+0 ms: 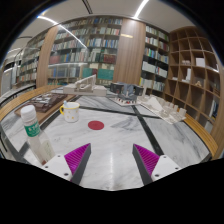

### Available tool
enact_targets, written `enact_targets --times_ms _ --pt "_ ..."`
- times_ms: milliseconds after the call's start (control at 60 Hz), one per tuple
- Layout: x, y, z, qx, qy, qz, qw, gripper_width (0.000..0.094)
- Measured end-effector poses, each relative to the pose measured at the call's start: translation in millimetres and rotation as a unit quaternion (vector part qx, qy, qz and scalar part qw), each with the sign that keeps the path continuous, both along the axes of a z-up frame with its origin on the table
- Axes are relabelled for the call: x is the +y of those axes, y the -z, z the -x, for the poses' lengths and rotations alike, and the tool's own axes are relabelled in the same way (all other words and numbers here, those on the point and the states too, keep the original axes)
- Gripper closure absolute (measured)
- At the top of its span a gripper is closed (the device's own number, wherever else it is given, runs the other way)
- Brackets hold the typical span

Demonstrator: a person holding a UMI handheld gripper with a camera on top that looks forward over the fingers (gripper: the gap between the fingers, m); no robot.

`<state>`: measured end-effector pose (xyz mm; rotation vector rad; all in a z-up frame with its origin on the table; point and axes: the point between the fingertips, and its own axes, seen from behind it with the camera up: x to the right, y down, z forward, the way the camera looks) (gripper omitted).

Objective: Pour water

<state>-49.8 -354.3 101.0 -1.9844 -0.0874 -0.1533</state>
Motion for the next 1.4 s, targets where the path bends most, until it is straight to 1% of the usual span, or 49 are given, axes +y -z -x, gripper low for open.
enact_targets --times_ms 117,200,317,517,583,683,783,867,1000,1117,1283,1350,1400 --pt "-2.4 -8.0 0.2 0.005 0.003 0.003 1.000 0.0078" --pt "-12.9 -18.9 -2.8 0.001 0.005 -0.003 1.000 0.0077" --pt "-27.4 -21.3 -10.0 0.000 0.010 -0.001 1.000 0.0078" --pt "-74.0 -1.7 -8.4 0.012 0.023 0.012 1.000 0.0075" --pt "-91.5 7.6 2.1 0.018 0.025 0.018 0.999 0.0076" --pt "-118.2 21.4 32.8 0.032 0.015 0.027 0.999 0.0078" --pt "-127.6 25.4 76.1 0.042 0.000 0.022 0.999 0.0077" --pt "-124.2 25.1 112.5 0.055 -0.012 0.015 0.998 0.0076" --pt "-100.1 20.7 156.4 0.062 -0.022 -0.006 0.998 0.0074" --pt "-71.9 21.0 181.4 0.060 -0.023 -0.019 0.998 0.0075" --pt "-27.7 27.5 191.1 0.045 -0.010 -0.041 0.998 0.0085" --pt "-12.3 30.7 193.2 0.045 -0.007 -0.046 0.998 0.0121" --pt "-4.0 32.3 195.4 0.046 -0.008 -0.052 0.998 0.0194"
